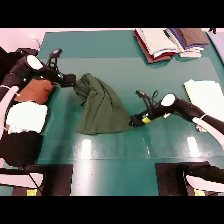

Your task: Fold the shirts.

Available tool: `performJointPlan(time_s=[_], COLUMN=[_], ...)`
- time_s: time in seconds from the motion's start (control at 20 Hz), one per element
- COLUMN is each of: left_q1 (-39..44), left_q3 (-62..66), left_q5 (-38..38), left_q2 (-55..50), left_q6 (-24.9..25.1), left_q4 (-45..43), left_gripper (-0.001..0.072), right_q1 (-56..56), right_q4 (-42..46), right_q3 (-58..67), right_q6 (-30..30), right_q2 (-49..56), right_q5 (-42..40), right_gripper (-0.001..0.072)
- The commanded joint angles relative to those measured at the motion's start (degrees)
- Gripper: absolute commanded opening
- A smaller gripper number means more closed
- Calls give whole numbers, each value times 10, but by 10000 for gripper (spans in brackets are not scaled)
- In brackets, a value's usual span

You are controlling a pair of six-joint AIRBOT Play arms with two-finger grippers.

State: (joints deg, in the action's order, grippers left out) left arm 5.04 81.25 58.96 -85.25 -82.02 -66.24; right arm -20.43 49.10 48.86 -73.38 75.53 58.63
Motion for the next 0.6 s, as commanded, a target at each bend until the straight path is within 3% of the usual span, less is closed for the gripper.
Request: performJointPlan(time_s=[0.0, 0.2, 0.55], left_q1=[-1, -1, -1], left_q3=[60, 170, 290], left_q5=[9, 24, 26], left_q2=[56, 171, 368], left_q6=[0, 0, 0], left_q4=[-89, -193, -188], left_gripper=[24, 24, 24], right_q1=[30, 148, 343], right_q4=[126, 198, 196], right_q3=[97, 248, 485], right_q6=[-48, -55, -54], right_q2=[-51, -170, -303], right_q5=[49, 105, 146], right_gripper=[15, 15, 15])
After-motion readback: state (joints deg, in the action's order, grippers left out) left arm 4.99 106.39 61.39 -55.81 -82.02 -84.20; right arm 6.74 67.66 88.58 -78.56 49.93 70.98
